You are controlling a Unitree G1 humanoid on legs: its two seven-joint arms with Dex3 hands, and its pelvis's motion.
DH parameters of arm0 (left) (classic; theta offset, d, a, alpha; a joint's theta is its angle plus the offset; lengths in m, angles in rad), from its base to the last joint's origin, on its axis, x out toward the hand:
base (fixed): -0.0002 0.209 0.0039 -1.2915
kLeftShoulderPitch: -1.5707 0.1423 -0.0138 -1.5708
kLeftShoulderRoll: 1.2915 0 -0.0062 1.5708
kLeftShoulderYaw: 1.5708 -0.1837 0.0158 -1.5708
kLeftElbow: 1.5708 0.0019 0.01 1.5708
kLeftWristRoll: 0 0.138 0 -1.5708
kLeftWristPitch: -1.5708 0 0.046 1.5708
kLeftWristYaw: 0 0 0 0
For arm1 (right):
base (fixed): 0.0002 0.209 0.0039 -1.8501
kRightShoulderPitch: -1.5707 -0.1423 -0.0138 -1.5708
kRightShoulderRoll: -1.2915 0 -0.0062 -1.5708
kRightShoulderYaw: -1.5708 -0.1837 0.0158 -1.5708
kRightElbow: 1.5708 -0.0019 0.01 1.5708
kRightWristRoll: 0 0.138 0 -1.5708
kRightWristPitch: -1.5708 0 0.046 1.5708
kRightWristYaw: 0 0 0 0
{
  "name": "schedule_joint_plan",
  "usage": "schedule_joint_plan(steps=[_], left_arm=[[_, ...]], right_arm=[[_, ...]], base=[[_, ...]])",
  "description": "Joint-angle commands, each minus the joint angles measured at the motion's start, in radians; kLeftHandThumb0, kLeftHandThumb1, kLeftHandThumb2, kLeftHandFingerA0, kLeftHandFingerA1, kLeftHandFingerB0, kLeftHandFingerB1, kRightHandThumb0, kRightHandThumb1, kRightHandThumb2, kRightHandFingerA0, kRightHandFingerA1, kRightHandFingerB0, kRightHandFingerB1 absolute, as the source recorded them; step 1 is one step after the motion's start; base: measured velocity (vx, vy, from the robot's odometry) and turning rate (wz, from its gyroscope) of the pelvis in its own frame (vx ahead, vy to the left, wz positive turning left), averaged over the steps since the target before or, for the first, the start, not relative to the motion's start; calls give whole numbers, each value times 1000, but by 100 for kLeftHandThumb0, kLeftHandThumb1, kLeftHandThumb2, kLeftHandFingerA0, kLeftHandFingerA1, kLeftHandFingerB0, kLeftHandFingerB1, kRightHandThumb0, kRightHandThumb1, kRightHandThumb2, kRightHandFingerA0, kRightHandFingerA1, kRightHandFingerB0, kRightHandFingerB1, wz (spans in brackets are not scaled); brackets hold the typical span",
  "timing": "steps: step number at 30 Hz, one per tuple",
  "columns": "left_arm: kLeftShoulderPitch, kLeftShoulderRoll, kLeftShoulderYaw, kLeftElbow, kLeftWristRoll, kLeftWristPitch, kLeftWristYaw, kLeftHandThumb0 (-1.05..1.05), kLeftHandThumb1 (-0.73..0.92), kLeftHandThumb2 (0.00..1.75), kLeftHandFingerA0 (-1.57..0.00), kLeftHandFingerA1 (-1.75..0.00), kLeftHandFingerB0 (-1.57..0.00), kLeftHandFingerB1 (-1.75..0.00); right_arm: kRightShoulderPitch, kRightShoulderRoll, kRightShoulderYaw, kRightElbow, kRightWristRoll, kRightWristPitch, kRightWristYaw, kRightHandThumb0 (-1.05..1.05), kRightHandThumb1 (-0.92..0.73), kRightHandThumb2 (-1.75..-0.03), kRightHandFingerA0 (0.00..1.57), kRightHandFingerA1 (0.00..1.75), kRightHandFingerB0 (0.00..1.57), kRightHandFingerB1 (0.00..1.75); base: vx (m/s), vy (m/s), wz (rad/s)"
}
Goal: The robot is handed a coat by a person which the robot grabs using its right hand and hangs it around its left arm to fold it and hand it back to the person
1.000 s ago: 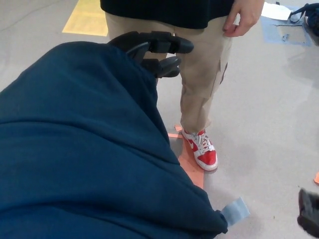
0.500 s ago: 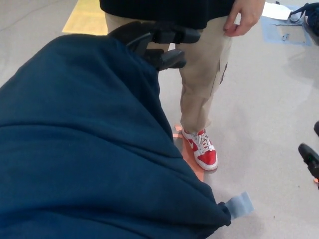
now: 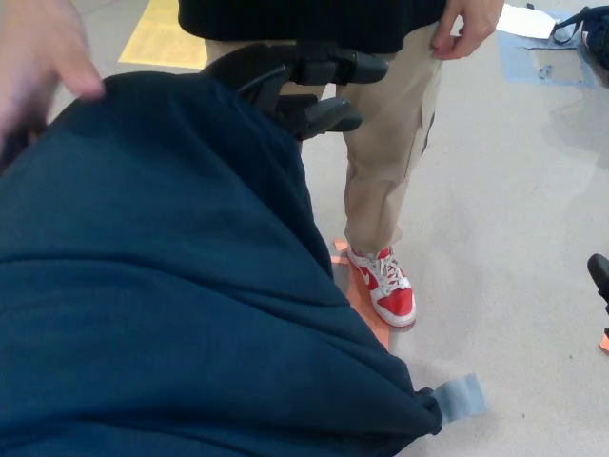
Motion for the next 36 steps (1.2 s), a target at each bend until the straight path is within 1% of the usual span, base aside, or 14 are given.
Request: schedule_joint_plan(steps=[1,7,8,9,10,18,19,22,26,28,29,34,35,36], left_arm=[[3,17,7,-21,-22,28,-15,-74,80,65,-24,-30,-24,-29],[7,18,0,-24,-17,28,-12,-76,80,65,-22,-31,-21,-29],[5,20,-2,-27,-14,29,-9,-75,80,65,-23,-31,-22,-29],[5,21,-2,-28,-14,25,-10,-75,80,65,-23,-31,-22,-29],[4,21,-2,-29,-14,25,-10,-75,80,64,-23,-31,-21,-30],[-8,21,-3,-29,-16,35,-4,-76,79,64,-24,-31,-24,-30],[-8,23,-3,-27,-18,31,-11,-77,78,64,-23,-31,-21,-29],[0,20,-3,-39,-21,36,-7,-76,79,64,-25,-31,-24,-30],[-1,19,-7,-36,-20,31,-6,-77,79,64,-26,-31,-24,-30],[-1,19,-7,-38,-21,36,-4,-77,79,64,-26,-31,-25,-30],[-4,19,-6,-35,-23,38,-6,-76,78,64,-25,-31,-24,-30],[1,20,-9,-49,-25,46,-7,-75,80,65,-25,-31,-23,-29],[2,21,-10,-50,-25,43,-7,-76,79,65,-25,-31,-24,-30],[4,22,-10,-50,-25,41,-7,-76,79,65,-25,-31,-24,-30]], right_arm=[[-3,-34,3,72,-7,-85,-12,-68,-92,-75,7,27,6,20],[-4,-38,5,94,10,-101,-11,-70,-92,-76,9,29,8,21],[-5,-41,8,100,4,-108,-12,-75,-82,-110,1,38,12,29],[-7,-45,11,110,-1,-115,-13,-75,-82,-110,1,38,12,29],[-7,-46,12,110,0,-115,-14,-71,-92,-80,11,34,7,22],[-13,-81,46,167,-59,-134,-57,-71,-92,-81,14,36,8,24],[-21,-93,54,209,-77,-151,-73,-67,-78,-109,8,44,4,36],[-39,-120,74,305,-105,-150,-94,-75,-77,-108,14,46,1,37],[-73,-145,85,411,-100,-169,-90,-73,-76,-107,17,48,0,36],[-84,-145,83,432,-87,-174,-83,-74,-76,-107,14,46,0,35],[-89,-145,82,439,-83,-175,-82,-72,-79,-100,11,42,6,34],[-94,-150,84,459,-79,-189,-78,-75,-77,-99,12,42,7,35],[-95,-149,83,461,-76,-189,-77,-35,-56,-112,0,47,0,47],[-95,-148,82,464,-75,-190,-78,-35,-56,-112,0,47,0,47]], base=[[0,0,0],[0,0,0],[0,0,0],[0,0,0],[0,0,0],[0,0,0],[0,0,0],[0,0,0],[0,0,0],[0,0,0],[0,0,0],[0,0,0],[0,0,0],[0,0,0]])
